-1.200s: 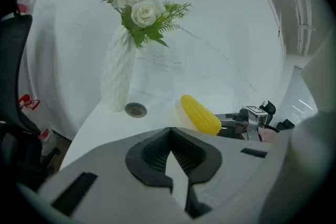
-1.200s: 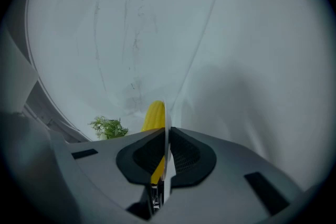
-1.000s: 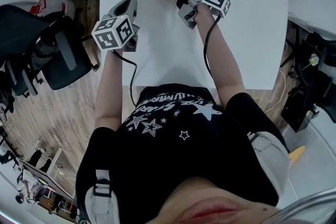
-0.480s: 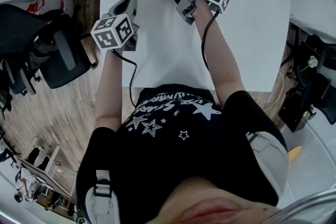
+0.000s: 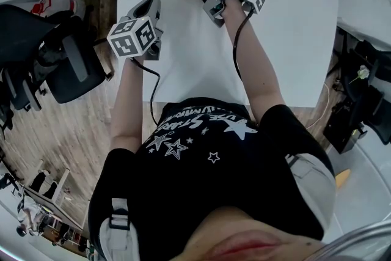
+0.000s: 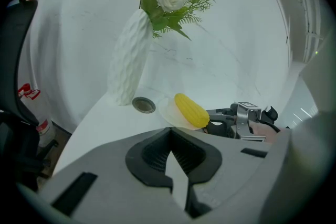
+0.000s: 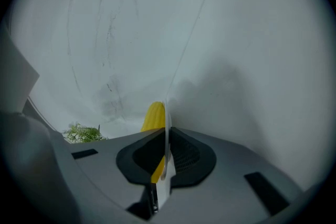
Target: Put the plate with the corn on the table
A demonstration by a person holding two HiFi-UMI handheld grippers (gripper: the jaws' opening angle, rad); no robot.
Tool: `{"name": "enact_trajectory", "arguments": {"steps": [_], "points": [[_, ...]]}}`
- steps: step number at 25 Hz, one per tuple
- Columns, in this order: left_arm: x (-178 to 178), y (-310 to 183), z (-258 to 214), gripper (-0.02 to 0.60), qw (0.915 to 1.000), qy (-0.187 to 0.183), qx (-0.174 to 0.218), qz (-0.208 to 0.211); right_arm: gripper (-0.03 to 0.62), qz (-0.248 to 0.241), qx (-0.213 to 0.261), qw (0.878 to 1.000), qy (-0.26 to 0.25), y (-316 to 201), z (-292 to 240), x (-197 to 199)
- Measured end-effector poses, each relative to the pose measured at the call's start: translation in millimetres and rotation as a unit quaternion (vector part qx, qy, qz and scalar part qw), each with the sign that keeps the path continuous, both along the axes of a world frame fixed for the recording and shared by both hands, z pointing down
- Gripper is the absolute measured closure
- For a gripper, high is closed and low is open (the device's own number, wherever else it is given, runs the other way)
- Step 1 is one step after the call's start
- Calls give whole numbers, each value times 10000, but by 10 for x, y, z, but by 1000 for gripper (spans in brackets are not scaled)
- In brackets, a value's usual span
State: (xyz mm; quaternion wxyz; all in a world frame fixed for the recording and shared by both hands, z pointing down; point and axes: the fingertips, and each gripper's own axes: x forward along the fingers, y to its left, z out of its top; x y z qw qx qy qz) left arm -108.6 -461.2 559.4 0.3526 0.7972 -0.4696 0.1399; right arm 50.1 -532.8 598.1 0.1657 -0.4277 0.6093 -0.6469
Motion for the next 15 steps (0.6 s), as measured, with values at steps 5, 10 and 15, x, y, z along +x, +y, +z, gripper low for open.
{"name": "enact_trajectory", "arguments": {"steps": [5, 10, 15], "points": [[-5, -15, 36, 577, 10000, 16, -41, -2, 574, 89, -146, 9998, 69, -37, 42, -6], [2, 18, 46, 577, 9999, 12, -101, -1, 579, 97, -200, 9988, 443, -44, 35, 19], [16, 27, 52, 577, 9999, 43, -153, -7, 579, 65, -294, 9966, 771, -51, 42, 35]]}}
